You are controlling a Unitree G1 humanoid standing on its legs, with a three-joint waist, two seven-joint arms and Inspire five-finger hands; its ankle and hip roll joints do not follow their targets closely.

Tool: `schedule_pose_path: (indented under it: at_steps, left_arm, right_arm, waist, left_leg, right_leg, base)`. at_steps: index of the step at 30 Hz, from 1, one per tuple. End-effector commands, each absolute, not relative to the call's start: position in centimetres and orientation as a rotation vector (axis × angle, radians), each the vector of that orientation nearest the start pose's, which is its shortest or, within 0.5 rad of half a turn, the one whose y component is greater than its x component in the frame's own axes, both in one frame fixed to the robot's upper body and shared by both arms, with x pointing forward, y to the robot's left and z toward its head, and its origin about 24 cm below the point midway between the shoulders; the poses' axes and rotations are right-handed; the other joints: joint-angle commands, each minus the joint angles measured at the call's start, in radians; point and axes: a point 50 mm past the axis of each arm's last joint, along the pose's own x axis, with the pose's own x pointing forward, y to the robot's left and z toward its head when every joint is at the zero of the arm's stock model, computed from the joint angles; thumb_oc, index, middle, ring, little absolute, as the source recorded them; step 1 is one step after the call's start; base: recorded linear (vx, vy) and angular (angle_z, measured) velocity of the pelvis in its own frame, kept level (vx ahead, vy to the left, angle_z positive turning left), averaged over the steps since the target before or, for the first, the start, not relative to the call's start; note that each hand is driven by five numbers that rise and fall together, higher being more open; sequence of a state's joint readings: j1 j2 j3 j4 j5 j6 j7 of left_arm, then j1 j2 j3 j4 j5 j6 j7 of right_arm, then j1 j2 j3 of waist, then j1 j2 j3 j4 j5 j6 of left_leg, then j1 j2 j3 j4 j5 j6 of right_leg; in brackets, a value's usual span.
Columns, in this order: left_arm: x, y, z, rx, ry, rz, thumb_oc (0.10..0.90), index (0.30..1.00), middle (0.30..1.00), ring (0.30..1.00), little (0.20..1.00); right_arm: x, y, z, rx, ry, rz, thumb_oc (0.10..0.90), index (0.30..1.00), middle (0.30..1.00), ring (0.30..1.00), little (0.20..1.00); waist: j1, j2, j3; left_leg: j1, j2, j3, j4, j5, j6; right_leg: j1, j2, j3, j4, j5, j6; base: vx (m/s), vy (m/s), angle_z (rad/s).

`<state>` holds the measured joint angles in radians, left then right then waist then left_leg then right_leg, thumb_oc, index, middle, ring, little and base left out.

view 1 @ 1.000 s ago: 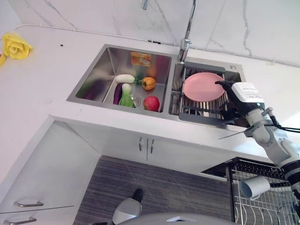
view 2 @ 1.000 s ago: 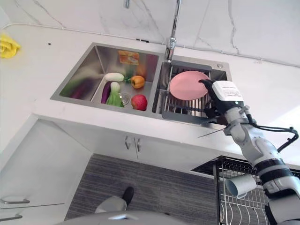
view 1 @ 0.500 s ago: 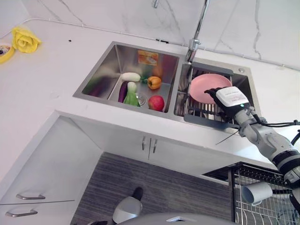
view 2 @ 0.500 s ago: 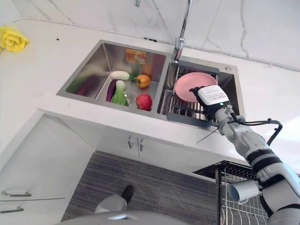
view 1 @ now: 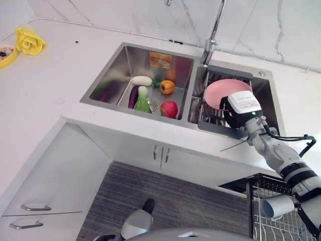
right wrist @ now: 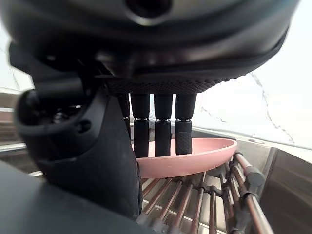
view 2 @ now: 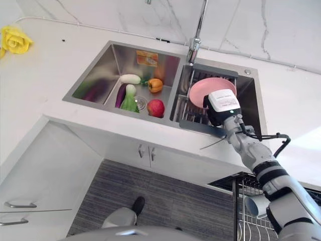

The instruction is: Place the dishes in the dishwasher.

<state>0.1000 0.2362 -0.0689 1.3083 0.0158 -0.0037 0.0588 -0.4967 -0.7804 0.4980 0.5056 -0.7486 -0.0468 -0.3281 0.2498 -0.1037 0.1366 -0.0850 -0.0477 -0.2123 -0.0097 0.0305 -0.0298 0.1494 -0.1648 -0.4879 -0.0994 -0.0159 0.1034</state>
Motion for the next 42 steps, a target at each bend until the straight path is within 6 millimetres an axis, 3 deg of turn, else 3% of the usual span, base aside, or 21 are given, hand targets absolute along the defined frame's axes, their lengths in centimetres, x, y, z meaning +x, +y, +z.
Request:
schedule_pose_path:
  at_steps: [1,7,15,20,27,31,35,37,38,39,41,42]
  left_arm:
    - [2.2,24.3,-17.0,0.408,1.441,0.065,0.800,0.900,0.900,0.900,0.900]
    - [2.3,24.3,-17.0,0.434,1.438,0.071,0.800,0.900,0.900,0.900,0.900]
    - [2.1,24.8,-16.9,0.440,1.450,0.108,0.800,0.900,0.900,0.900,0.900]
    - [1.9,24.8,-16.9,0.431,1.456,0.109,0.800,0.900,0.900,0.900,0.900]
    - [2.9,24.4,-16.9,0.414,1.432,0.089,0.800,0.900,0.900,0.900,0.900]
    - [3.7,24.2,-16.9,0.400,1.412,0.080,0.800,0.900,0.900,0.900,0.900]
    - [4.4,24.0,-16.9,0.396,1.388,0.059,0.800,0.900,0.900,0.900,0.900]
    - [5.1,24.0,-16.8,0.383,1.364,0.066,0.800,0.900,0.900,0.900,0.900]
    - [5.1,24.0,-16.8,0.383,1.364,0.066,0.800,0.900,0.900,0.900,0.900]
    - [5.3,24.3,-16.7,0.383,1.357,0.075,0.800,0.900,0.900,0.900,0.900]
    - [5.7,25.0,-16.5,0.396,1.350,0.096,0.800,0.900,0.900,0.900,0.900]
    - [5.8,25.4,-16.4,0.403,1.352,0.101,0.800,0.900,0.900,0.900,0.900]
  right_arm:
    - [33.3,-24.7,14.6,-1.659,-0.459,-0.188,0.400,0.300,0.300,0.300,0.300]
    - [32.8,-23.8,16.5,-1.591,-0.587,-0.266,0.400,0.300,0.300,0.300,0.300]
    - [30.5,-23.4,22.0,-1.567,-0.823,-0.394,0.400,0.300,0.300,0.300,0.300]
    - [29.4,-23.7,23.9,-1.625,-0.879,-0.411,0.400,0.300,0.300,0.300,0.300]
    - [27.2,-23.9,26.4,-1.693,-0.952,-0.404,0.400,0.300,0.300,0.300,0.300]
    - [25.6,-24.9,26.3,-1.725,-0.927,-0.407,0.400,0.300,0.300,0.300,0.300]
    - [24.5,-25.9,26.0,-1.764,-0.885,-0.428,0.400,0.300,0.300,0.300,0.300]
    - [24.2,-26.4,26.0,-1.788,-0.871,-0.460,0.400,0.300,0.300,0.300,0.300]
    - [24.2,-26.4,26.0,-1.788,-0.871,-0.460,0.400,0.300,0.300,0.300,0.300]
    - [24.1,-26.4,26.0,-1.797,-0.869,-0.469,0.400,0.300,0.300,0.300,0.300]
    - [24.1,-26.6,25.8,-1.800,-0.853,-0.480,0.400,0.300,0.300,0.300,0.300]
    - [24.1,-26.6,25.6,-1.796,-0.846,-0.478,0.400,0.300,0.300,0.300,0.300]
  waist:
    - [0.028,0.051,-0.060]
    - [0.024,0.050,-0.065]
    - [-0.006,0.047,-0.075]
    - [-0.022,0.043,-0.082]
    - [-0.075,0.035,-0.090]
    - [-0.122,0.036,-0.088]
    - [-0.157,0.032,-0.074]
    - [-0.183,0.032,-0.034]
    - [-0.183,0.032,-0.034]
    - [-0.195,0.031,-0.025]
    - [-0.191,0.031,-0.013]
    - [-0.190,0.036,-0.004]
  left_leg:
    - [0.102,0.114,0.029,-0.078,-0.046,-0.045]
    - [0.111,0.118,0.035,-0.078,-0.052,-0.047]
    - [0.134,0.126,0.059,-0.076,-0.063,-0.046]
    - [0.146,0.130,0.076,-0.076,-0.070,-0.044]
    - [0.161,0.123,0.115,-0.075,-0.075,-0.029]
    - [0.172,0.114,0.141,-0.075,-0.088,-0.019]
    - [0.170,0.095,0.182,-0.078,-0.086,-0.002]
    - [0.165,0.077,0.286,-0.078,-0.104,0.010]
    - [0.165,0.077,0.286,-0.078,-0.104,0.010]
    - [0.157,0.076,0.326,-0.078,-0.103,0.012]
    - [0.152,0.097,0.396,-0.078,-0.101,0.010]
    - [0.154,0.110,0.427,-0.075,-0.102,0.012]
  right_leg:
    - [0.027,-0.025,-0.003,0.020,0.001,0.041]
    - [0.028,-0.024,0.003,0.020,-0.001,0.041]
    - [0.033,-0.023,0.025,0.028,-0.001,0.040]
    - [0.030,-0.025,0.038,0.039,-0.003,0.041]
    - [0.005,-0.042,0.080,0.063,0.011,0.050]
    - [-0.017,-0.053,0.114,0.081,0.020,0.061]
    - [-0.068,-0.078,0.159,0.100,0.064,0.081]
    - [-0.153,-0.122,0.209,0.101,0.182,0.133]
    - [-0.153,-0.122,0.209,0.101,0.182,0.133]
    - [-0.186,-0.150,0.201,0.088,0.238,0.148]
    - [-0.230,-0.169,0.191,0.059,0.289,0.158]
    - [-0.240,-0.171,0.175,0.056,0.281,0.155]
  base:
    - [0.00,0.000,0.00]
    - [0.00,0.000,0.00]
    - [-0.01,0.000,-0.03]
    - [-0.02,0.011,-0.15]
    - [-0.05,0.055,-0.17]
    - [-0.04,0.086,-0.16]
    - [-0.09,0.111,-0.30]
    - [-0.25,0.157,-0.52]
    - [-0.17,0.061,-0.89]
    - [-0.13,0.030,-1.64]
    - [-0.17,-0.001,-2.19]
    - [-0.19,-0.013,-1.64]
